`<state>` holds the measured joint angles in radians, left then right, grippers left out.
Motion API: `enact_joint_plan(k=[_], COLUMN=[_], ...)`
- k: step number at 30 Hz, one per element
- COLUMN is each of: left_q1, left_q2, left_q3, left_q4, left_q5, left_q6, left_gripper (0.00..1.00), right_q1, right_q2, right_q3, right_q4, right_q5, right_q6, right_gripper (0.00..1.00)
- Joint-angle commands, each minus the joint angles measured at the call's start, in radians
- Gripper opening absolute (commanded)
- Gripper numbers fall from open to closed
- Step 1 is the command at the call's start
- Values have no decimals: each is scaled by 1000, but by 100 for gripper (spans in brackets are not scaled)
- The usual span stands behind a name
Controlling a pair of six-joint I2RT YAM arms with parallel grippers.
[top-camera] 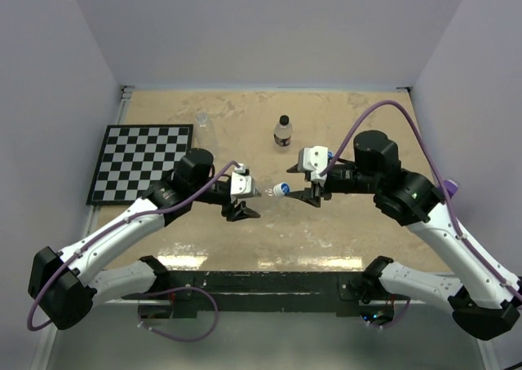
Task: Screw on the bottle caps
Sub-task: Screw the bottle cap onto the plastic bottle.
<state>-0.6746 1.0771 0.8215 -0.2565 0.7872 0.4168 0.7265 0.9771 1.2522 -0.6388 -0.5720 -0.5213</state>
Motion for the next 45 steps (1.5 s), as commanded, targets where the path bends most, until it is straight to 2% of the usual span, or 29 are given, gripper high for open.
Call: enact_joint_plan(k=[1, 11, 16, 20, 23, 27, 32, 36, 41, 45], left_q1=[4, 4, 4, 4, 3, -8, -51, -80, -128, -180], left_q2=[-9, -12, -9, -14, -25, -63, -131, -180, -203, -184], left_q3=[47, 47, 48, 51, 48, 31, -16, -45, -73, -71], left_q4=[17, 14, 16, 16, 25, 75, 175, 239, 316, 333], left_q5=[69, 78, 92, 96, 72, -52, -250, -419, -617, -770], left_q6=[30, 30, 30, 31, 27, -12, -56, -84, -125, -165], left_gripper=[0, 0, 0, 0, 0, 0, 0, 0, 0, 0], right_q1=[1, 1, 1, 1, 1, 1, 1, 1, 2, 14], right_q2=[0, 32, 40, 49, 69, 107, 120, 117, 121, 87], right_q3=[49, 56, 49, 49, 52, 73, 52, 21, -16, -80], right_q4=[-13, -30, -29, -25, -22, -32, 63, 137, 163, 246], right_q5=[-68, -135, -124, -126, -103, -117, -118, -5, 79, 156], right_q6=[-34, -43, -36, -20, 17, 90, 308, 545, 739, 851], right_gripper=[55, 51, 44, 32, 14, 4, 0, 0, 0, 0])
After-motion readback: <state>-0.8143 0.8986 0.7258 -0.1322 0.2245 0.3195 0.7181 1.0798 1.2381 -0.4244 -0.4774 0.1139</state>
